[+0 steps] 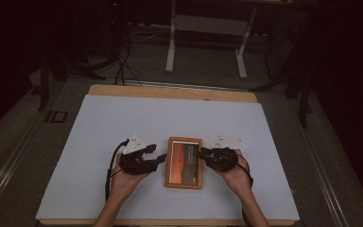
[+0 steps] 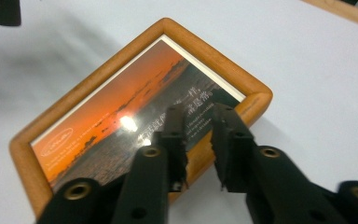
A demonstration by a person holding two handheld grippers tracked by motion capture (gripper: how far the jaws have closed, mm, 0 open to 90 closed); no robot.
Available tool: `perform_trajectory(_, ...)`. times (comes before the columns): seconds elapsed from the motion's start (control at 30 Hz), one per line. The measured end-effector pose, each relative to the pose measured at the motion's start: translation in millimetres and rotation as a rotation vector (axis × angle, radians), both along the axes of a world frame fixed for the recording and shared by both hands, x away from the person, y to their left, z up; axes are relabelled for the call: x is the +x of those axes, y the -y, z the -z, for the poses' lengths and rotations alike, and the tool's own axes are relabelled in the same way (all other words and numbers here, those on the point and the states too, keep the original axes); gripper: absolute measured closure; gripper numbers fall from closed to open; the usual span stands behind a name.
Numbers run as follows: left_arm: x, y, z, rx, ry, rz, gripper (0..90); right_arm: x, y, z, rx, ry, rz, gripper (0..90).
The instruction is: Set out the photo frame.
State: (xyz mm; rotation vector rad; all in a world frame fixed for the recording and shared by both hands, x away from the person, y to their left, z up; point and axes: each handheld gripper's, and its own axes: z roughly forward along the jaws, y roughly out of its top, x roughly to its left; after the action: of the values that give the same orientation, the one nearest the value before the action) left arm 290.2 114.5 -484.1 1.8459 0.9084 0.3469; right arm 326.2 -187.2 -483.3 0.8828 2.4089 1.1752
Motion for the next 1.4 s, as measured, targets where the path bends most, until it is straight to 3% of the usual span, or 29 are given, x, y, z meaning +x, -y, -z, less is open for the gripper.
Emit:
perform_trajectory(0.07, -0.9, -0.1, -0.2, 0.003, -0.001, 0.002, 42.4, 0.2, -1.6, 0.6, -0.007, 0.009, -0.006, 80.1)
perform_trajectory(0.1, -2.0, -0.1, -0.4, 0.000, -0.005, 0.002, 42.4, 2.4, -3.6, 1.5, -0.008, 0.019, -0.004, 87.9)
perform_trajectory(0.17, -3.1, 0.0, -0.9, 0.010, -0.007, 0.000, 42.4, 4.6, -4.9, 1.9, 0.003, 0.021, 0.005, 89.8)
perform_trajectory(0.4, -5.0, -1.5, -2.0, 0.019, -0.012, 0.004, 42.5, 16.8, -11.6, 3.1, 0.023, 0.013, 0.033, 90.0)
perform_trajectory(0.7, -5.8, -1.4, -2.8, 0.016, -0.018, 0.008, 42.5, 34.0, -22.9, 9.6, -0.035, 0.028, 0.060, 90.0)
perform_trajectory(1.27, -7.3, 0.8, -3.1, 0.012, -0.024, 0.019, 42.4, 42.6, -14.1, 12.3, -0.010, 0.011, 0.083, 90.0)
perform_trajectory(1.4, -7.3, 1.5, -3.1, 0.001, -0.039, 0.028, 42.4, 45.0, -7.5, 16.4, 0.011, -0.011, 0.105, 90.0)
